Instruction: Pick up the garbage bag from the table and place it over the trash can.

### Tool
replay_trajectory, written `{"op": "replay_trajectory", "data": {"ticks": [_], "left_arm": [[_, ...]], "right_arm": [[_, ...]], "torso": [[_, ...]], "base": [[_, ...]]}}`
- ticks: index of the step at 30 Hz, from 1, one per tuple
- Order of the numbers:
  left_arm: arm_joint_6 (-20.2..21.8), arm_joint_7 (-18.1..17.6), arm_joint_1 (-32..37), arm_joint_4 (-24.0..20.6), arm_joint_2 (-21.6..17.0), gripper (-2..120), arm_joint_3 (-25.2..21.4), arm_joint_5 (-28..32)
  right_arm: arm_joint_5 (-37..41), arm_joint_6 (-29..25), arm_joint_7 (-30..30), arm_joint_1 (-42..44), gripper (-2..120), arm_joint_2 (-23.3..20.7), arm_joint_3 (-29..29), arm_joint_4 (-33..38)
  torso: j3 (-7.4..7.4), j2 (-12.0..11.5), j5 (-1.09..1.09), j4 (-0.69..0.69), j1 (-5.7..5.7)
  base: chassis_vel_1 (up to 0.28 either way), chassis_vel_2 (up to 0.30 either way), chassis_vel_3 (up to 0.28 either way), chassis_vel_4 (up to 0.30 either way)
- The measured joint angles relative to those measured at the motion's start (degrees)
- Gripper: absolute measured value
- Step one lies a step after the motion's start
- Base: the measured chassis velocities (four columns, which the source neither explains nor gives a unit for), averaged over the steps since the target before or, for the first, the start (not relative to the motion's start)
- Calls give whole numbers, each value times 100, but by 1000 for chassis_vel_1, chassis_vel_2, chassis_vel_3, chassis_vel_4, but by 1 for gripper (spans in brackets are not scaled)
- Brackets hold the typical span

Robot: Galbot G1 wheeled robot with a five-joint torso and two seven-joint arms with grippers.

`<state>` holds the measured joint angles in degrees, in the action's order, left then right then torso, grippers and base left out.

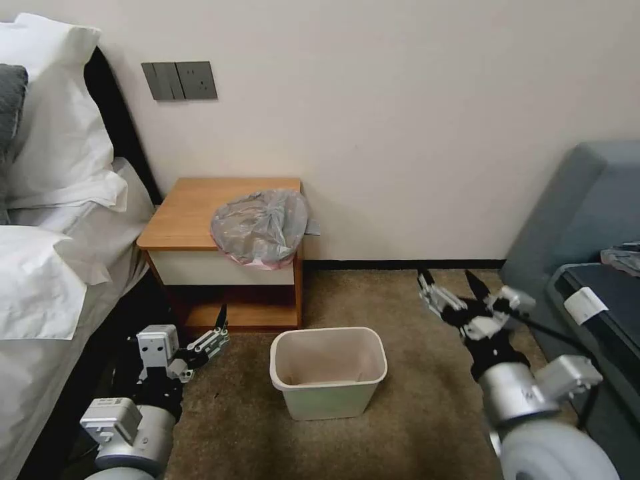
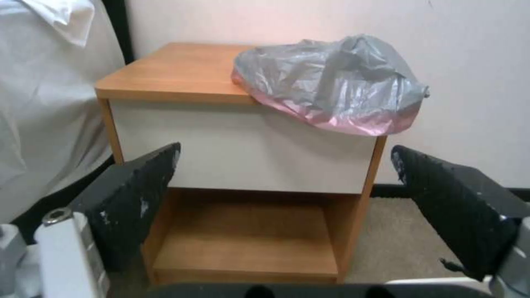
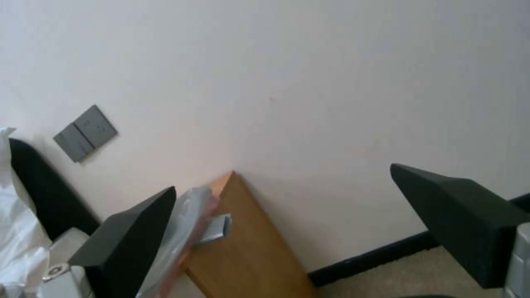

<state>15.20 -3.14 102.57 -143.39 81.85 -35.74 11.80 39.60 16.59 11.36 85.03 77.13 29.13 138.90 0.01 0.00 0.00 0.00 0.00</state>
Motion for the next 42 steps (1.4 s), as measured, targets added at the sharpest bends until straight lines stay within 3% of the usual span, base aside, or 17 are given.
{"op": "replay_trajectory", "data": {"ticks": [7,9,17,21,25,31,42], "left_arm": [[32,-27,45,6,-79,100,-3,146],[34,-31,48,8,-82,100,-4,159],[24,-78,130,11,-165,100,-83,381],[-44,-186,309,14,-326,100,-261,867],[-52,-192,320,15,-334,100,-271,899],[-115,-193,309,15,-385,100,-292,975],[-261,-181,272,15,-486,100,-330,1114]], "right_arm": [[1251,57,229,-764,100,-229,-215,-728],[1599,47,247,-1062,100,-343,-368,-1241],[1826,-104,46,-1787,100,-441,-775,-2190],[2250,-100,19,-2402,100,-153,-1074,-2831],[2682,-4,21,-2617,100,31,-1107,-3205],[4096,369,-242,-3073,100,207,-1054,-4052],[5149,921,-650,-3789,100,570,-1190,-4893]], "torso": [[0,0,0,0,0],[0,0,0,0,0],[0,0,-1,0,0],[0,0,-2,1,0],[0,0,-1,1,0],[0,0,-1,0,0],[0,0,-1,0,0]], "base": [[0,0,0,0],[0,0,0,0],[0,0,0,0],[0,0,0,0],[0,0,0,0],[0,0,0,0],[0,0,0,0]]}}
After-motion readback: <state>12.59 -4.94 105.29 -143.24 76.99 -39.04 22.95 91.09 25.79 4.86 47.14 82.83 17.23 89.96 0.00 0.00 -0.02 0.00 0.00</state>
